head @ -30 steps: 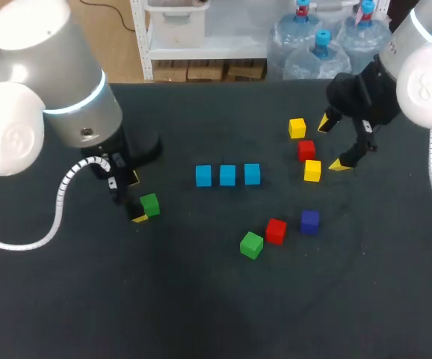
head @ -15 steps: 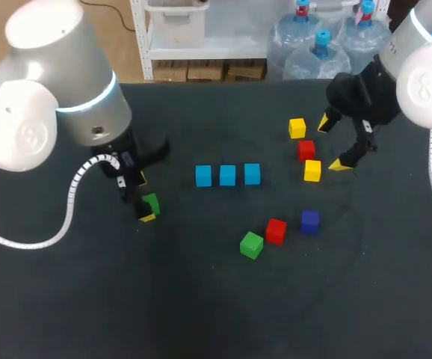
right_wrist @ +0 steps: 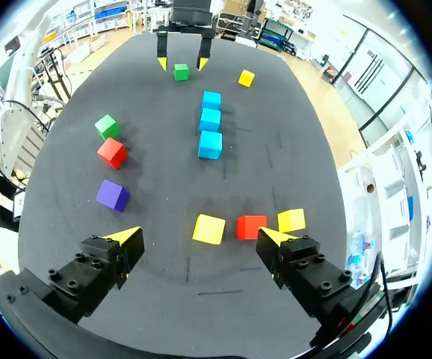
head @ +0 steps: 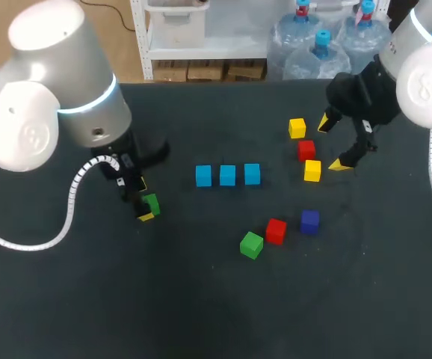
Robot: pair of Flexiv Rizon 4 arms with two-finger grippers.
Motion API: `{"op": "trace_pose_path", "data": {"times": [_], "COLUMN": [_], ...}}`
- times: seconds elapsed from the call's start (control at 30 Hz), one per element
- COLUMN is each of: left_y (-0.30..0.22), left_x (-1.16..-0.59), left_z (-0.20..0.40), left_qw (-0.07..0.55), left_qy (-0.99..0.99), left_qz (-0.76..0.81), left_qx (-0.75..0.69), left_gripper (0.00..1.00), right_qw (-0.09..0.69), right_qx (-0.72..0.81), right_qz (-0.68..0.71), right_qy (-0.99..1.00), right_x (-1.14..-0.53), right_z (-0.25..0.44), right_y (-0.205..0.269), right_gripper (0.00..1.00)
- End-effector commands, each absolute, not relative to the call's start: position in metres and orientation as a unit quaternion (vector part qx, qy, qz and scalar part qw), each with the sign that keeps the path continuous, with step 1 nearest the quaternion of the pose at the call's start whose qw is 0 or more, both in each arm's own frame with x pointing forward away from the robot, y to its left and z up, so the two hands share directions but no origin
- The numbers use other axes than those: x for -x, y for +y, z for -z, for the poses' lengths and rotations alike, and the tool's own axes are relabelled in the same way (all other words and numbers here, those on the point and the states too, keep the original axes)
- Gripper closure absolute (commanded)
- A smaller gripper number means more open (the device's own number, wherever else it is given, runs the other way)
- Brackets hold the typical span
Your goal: Place the blue cubes, place green cubes on the blue cubes, place the yellow cubes on the green cubes, then place the red cubes on the yellow cubes, and place purple cube on the red cubes.
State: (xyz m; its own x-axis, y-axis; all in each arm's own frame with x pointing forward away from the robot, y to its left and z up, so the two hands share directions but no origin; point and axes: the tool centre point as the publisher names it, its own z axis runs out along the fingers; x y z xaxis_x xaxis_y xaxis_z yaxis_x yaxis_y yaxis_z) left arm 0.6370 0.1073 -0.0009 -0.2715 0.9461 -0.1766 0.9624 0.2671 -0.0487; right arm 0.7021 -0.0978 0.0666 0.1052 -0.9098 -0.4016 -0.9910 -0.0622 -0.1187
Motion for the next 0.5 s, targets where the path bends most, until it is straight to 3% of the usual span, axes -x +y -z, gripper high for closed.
{"op": "trace_pose_path", "data": {"times": [0.03,0.07,0.2,0.33,0.5], "left_y": [0.1088,0.1090,0.1090,0.1087,0.1086], "left_x": [-0.6409,-0.6410,-0.6411,-0.6411,-0.6419], "left_z": [0.0026,0.0030,0.0043,0.0045,0.0003], "left_qw": [0.051,0.051,0.049,0.049,0.050], "left_qy": [0.794,0.794,0.794,0.794,0.794], "left_qz": [0.076,0.076,0.078,0.078,0.076], "left_qx": [-0.601,-0.601,-0.601,-0.600,-0.602], "left_gripper": [0.40,0.48,0.62,1.00,1.00], "right_qw": [0.184,0.184,0.184,0.184,0.184], "right_qx": [0.720,0.720,0.720,0.720,0.720], "right_qz": [-0.111,-0.111,-0.111,-0.111,-0.111], "right_qy": [0.659,0.659,0.659,0.659,0.659], "right_x": [-0.7026,-0.7026,-0.7026,-0.7026,-0.7026], "right_z": [-0.0663,-0.0663,-0.0663,-0.0663,-0.0663], "right_y": [-0.0978,-0.0978,-0.0978,-0.0978,-0.0978], "right_gripper": [0.00,0.00,0.00,0.00,0.00]}}
